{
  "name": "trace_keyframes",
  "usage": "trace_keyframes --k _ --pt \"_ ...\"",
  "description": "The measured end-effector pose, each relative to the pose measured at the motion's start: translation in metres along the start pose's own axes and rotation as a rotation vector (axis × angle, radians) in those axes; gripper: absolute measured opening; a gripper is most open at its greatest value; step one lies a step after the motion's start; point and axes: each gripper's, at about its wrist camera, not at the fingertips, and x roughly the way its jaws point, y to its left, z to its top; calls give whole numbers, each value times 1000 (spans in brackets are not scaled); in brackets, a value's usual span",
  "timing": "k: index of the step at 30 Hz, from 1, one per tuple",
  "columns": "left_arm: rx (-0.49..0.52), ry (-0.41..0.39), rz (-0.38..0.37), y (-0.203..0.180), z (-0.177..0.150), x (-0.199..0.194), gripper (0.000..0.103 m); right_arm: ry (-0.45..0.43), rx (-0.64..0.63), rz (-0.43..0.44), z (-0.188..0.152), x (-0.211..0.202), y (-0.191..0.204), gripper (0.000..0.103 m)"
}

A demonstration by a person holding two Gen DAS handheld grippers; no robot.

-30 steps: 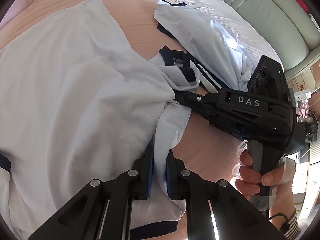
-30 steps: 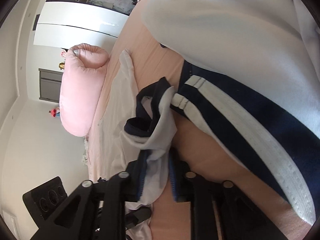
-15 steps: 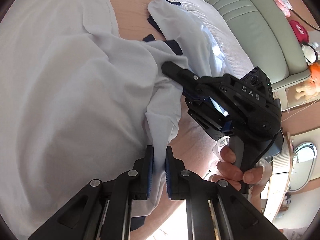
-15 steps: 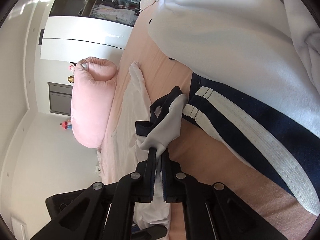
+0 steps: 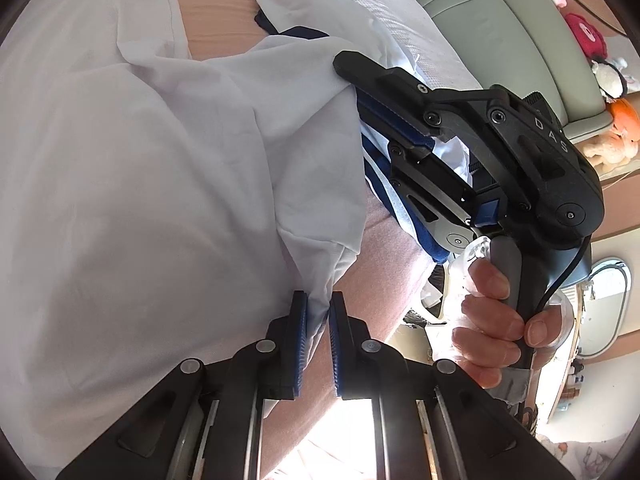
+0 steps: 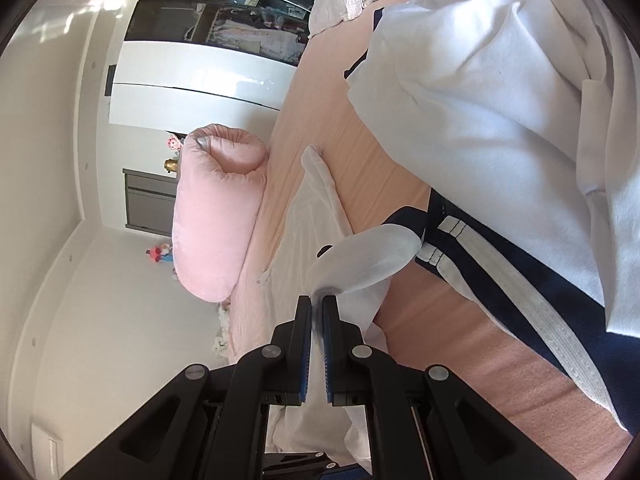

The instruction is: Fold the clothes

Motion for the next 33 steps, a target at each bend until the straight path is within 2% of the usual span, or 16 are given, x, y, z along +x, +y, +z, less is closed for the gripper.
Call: trace_keyframes --k 4,7,9,11,15,20,27,33 --pt "-48 12 30 1 5 -15 12 12 -63 -22 -2 4 13 3" --pt "-49 4 57 0 8 -32 24 17 -103 -26 -3 5 23 3" --pt "-51 -15 59 1 10 -45 60 20 -127 -34 -4 6 30 3" --pt "-52 -63 45 10 15 -64 67 27 -165 -56 -5 8 36 3" --pt "-104 -111 28 27 19 -87 67 58 -219 -59 -11 15 47 3" --pt "-177 -150 68 55 15 -107 67 144 -314 -74 -24 36 64 3" --pt "-206 -176 145 69 14 -116 67 273 -418 -182 -53 71 67 3" --pt "-177 -149 173 55 22 -105 67 357 -452 -280 -68 93 61 4"
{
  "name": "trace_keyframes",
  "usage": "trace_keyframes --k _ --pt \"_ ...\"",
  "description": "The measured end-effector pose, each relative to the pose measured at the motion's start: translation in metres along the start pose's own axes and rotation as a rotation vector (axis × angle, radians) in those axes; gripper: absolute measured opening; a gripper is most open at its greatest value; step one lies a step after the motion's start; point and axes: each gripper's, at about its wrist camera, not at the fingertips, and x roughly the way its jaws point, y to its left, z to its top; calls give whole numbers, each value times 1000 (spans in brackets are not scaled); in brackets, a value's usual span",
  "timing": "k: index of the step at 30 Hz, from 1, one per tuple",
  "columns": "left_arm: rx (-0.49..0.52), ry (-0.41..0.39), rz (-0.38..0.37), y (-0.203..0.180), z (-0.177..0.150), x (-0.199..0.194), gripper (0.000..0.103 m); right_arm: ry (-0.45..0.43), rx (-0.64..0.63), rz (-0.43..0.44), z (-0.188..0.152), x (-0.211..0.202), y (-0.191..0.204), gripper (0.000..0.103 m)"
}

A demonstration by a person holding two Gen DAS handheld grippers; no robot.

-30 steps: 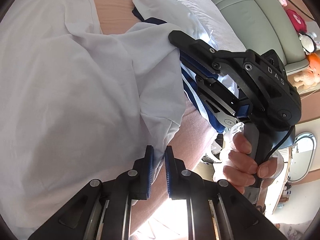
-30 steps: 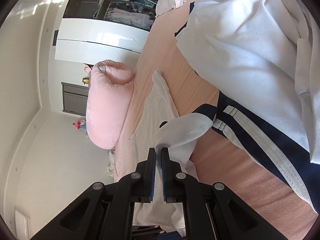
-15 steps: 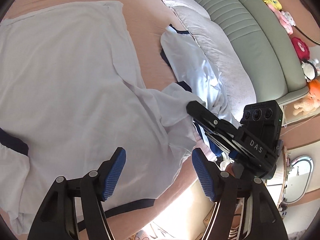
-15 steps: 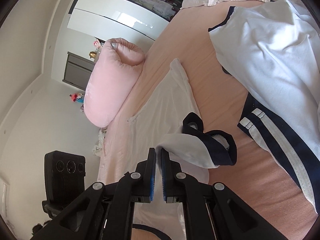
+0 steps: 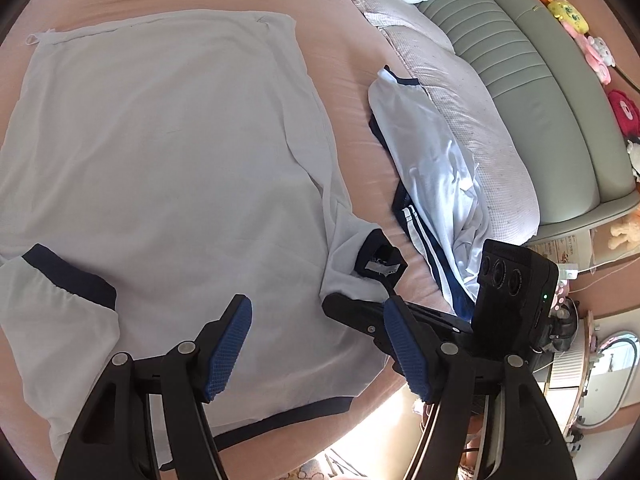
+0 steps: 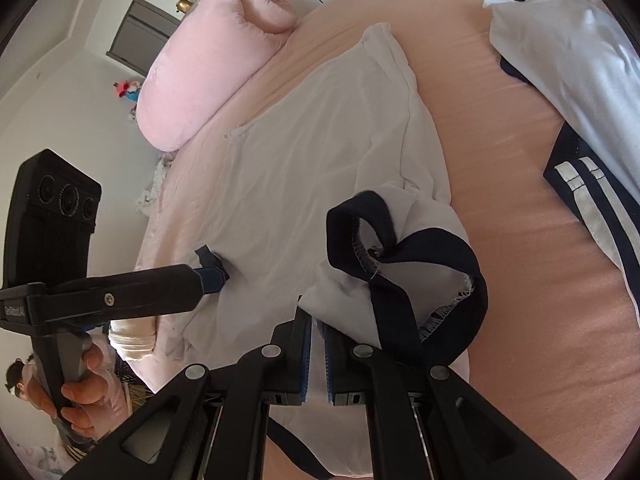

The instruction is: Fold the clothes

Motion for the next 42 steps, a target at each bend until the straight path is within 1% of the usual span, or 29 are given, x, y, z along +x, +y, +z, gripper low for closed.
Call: trace_keyframes --k 1,3,4,5,6,7,8,9,11,12,13,15,17,21,24,26,28,32,33,36,40,42 --pt "7 6 13 -2 1 2 67 1 16 8 -1 0 -2 5" --pt "16 16 9 -4 -1 3 67 4 50 26 -2 0 -6 5" --pt "20 21 7 -5 -1 4 67 10 69 36 -1 -2 -8 8" --pt "25 26 5 -6 -2 5 67 23 87 43 -1 -3 -9 13" --pt "25 27 5 -6 -3 6 67 37 102 53 0 -5 -9 28" --pt "24 25 5 -5 -3 5 67 42 112 66 1 -9 -8 36" --pt "23 14 -3 -5 -2 4 67 45 114 69 2 -13 -5 48" --pt "19 13 -1 -4 0 2 67 57 105 50 3 -17 -1 53" --pt "16 5 3 -2 2 -3 67 90 79 -12 5 -24 8 57" --pt "15 -3 3 -1 3 -5 67 108 71 -33 6 -27 11 60" --pt "15 -4 1 -1 4 -6 67 128 77 -34 7 -30 12 61" --pt "14 -1 -1 -2 6 -6 67 136 100 -23 8 -40 10 63" --pt "17 9 7 -5 8 -5 67 113 117 -32 10 -53 5 63" --pt "43 40 17 -19 14 7 67 47 166 -105 15 -75 -16 68" --pt "61 64 19 -31 18 18 67 10 257 -125 16 -82 -40 68" --pt "57 90 18 -37 22 29 67 0 304 -134 15 -80 -53 68" --pt "58 119 23 -42 24 40 67 9 330 -151 13 -75 -62 68" --pt "88 183 86 -56 28 64 67 38 370 -172 10 -62 -77 68" --pt "101 197 102 -60 29 69 67 46 370 -177 10 -60 -79 68" --pt "112 211 119 -66 32 76 67 40 349 -195 11 -54 -78 68" --pt "102 205 141 -67 38 81 67 8 326 -196 16 -49 -77 68" --pt "109 225 182 -65 40 87 67 -3 322 -190 17 -47 -79 68"
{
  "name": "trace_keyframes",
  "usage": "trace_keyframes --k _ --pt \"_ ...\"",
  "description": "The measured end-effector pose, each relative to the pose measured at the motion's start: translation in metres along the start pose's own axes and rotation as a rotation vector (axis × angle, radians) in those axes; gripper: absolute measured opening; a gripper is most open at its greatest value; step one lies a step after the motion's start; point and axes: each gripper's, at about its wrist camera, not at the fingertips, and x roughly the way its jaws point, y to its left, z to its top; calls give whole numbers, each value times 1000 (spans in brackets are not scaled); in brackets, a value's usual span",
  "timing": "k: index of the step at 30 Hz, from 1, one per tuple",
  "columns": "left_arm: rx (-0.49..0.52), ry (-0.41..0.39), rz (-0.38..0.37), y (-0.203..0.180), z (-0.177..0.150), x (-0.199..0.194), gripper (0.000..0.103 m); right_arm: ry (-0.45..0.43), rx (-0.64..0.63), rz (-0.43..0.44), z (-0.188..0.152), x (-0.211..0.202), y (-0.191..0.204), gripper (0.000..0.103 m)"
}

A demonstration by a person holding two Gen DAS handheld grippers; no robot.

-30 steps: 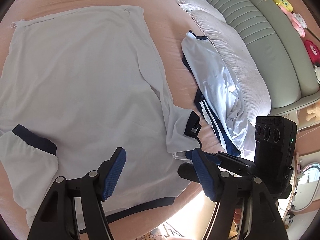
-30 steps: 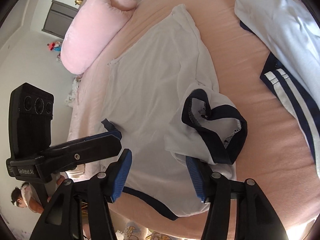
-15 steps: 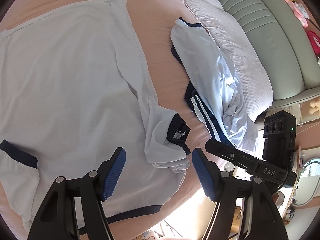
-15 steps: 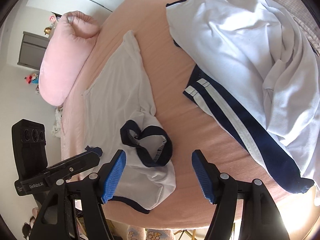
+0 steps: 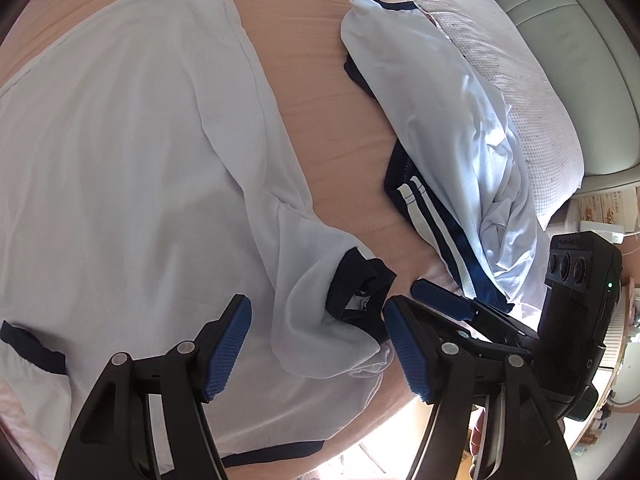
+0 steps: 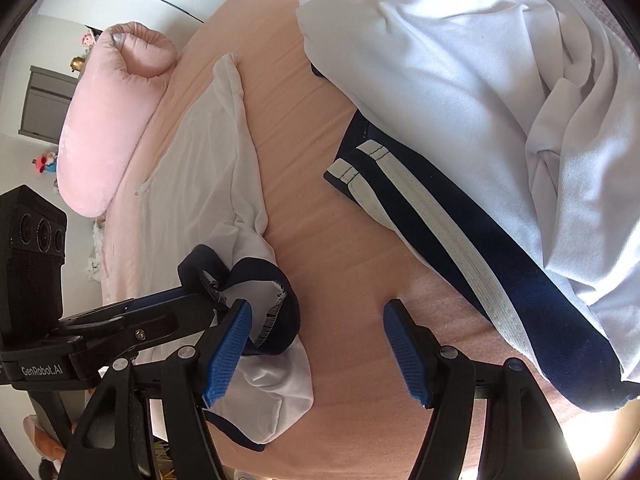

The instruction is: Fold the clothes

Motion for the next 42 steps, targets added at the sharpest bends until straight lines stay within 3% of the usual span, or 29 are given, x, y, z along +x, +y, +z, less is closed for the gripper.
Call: trace_keyframes --k 4,5,6,10,11,13,15,18,21,26,31,34,38,42 --pt "-13 2 75 8 2 9 67 -15 -8 -11 0 4 2 65" --pt "-24 -14 89 11 0 8 61 -21 -14 -12 0 5 4 63" --pt "-40 -22 92 15 -1 7 46 -24 -20 -15 -1 6 6 63" --pt "-77 -35 47 26 -8 2 31 -44 -30 -15 3 9 10 59" --pt "-79 -42 49 28 -10 0 25 -53 -29 -2 3 9 11 56" --pt "-84 -44 46 31 -12 -1 23 -58 -8 74 5 13 13 34" --pt "-92 -52 23 33 -15 -3 19 -33 24 171 7 21 12 27" --pt "-101 -53 4 36 -20 -4 16 3 21 177 5 35 17 13" --pt "-109 -51 -18 38 -24 -7 16 -15 18 156 2 34 17 9" --pt "-134 -38 -78 45 -29 -9 16 -72 2 173 8 11 20 8" --pt "-152 -52 -63 51 -27 -16 16 -19 16 312 22 24 41 8" --pt "-178 -59 -55 65 -27 -22 16 10 -21 305 28 38 61 8" --pt "-184 -69 13 75 -30 -28 16 40 -39 339 34 51 82 8" --pt "-176 -44 -38 73 -32 -32 16 30 -66 253 41 53 91 8"
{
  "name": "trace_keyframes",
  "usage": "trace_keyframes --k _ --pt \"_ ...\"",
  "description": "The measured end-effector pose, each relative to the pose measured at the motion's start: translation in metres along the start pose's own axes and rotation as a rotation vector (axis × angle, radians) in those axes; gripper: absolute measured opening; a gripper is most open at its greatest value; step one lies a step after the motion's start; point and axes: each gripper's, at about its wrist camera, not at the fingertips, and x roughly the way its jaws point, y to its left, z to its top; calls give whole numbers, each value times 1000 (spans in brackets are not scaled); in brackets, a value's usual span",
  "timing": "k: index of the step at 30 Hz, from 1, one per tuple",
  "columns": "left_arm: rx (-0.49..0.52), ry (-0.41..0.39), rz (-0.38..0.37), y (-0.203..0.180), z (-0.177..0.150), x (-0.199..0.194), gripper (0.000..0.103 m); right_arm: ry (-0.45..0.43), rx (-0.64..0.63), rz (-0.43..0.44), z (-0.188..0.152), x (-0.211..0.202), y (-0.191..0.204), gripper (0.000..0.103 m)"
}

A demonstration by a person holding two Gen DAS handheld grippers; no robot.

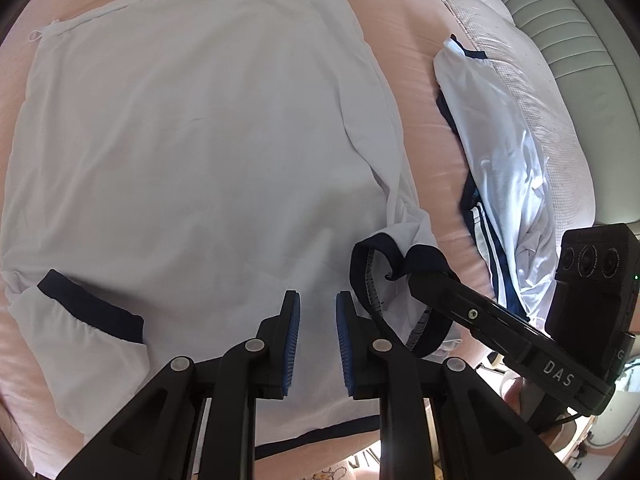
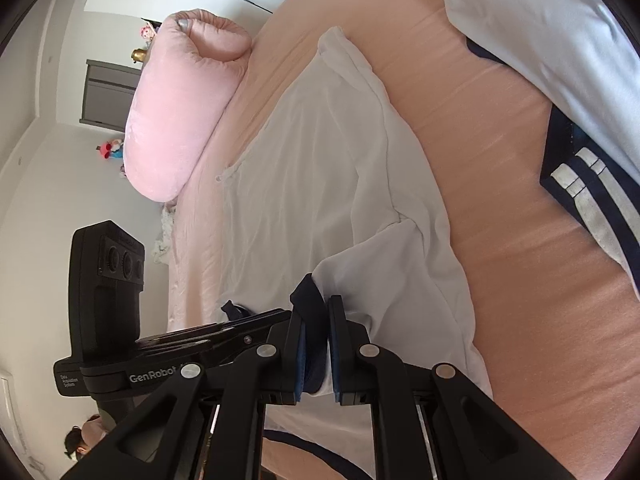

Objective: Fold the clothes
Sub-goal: 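Grasp the folded side edge with the left gripper while the right gripper holds the cuff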

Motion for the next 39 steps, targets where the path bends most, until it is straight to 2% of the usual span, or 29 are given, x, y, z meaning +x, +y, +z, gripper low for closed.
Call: trace_keyframes --k 3,5,10,12,16,19,21,24,29,34,35,38,39 --pt "-21 44 -65 -4 2 2 17 -12 22 13 -1 -8 -4 8" --pt "-31 64 -79 -8 4 6 18 -15 34 2 -1 -12 -6 8" --pt "-48 109 -81 -11 5 16 34 -36 12 -85 -4 -24 -8 8" --pt "-65 112 -107 -8 5 14 45 -35 14 -82 -7 -29 -11 8" --pt "-98 115 -161 -2 5 10 49 -35 16 -89 -10 -36 -13 8" --pt "-79 79 -126 -4 7 1 51 -35 23 -85 -9 -37 -13 8" --pt "-78 73 -143 -5 9 0 53 -36 30 -79 -7 -38 -13 8" --pt "-49 83 -153 -16 13 10 53 -42 34 -78 -8 -40 -13 8" --pt "-35 105 -107 -18 15 28 53 -61 43 -78 -11 -48 -15 8" --pt "0 40 -51 -23 14 23 53 -67 43 -70 -11 -55 -14 8" --pt "12 26 -39 -25 13 21 50 -65 38 -73 -11 -55 -13 8" --pt "39 15 37 -26 16 19 28 -53 11 -86 -12 -54 -9 9" --pt "48 11 72 -25 16 19 28 -49 -1 -93 -14 -54 -8 9"
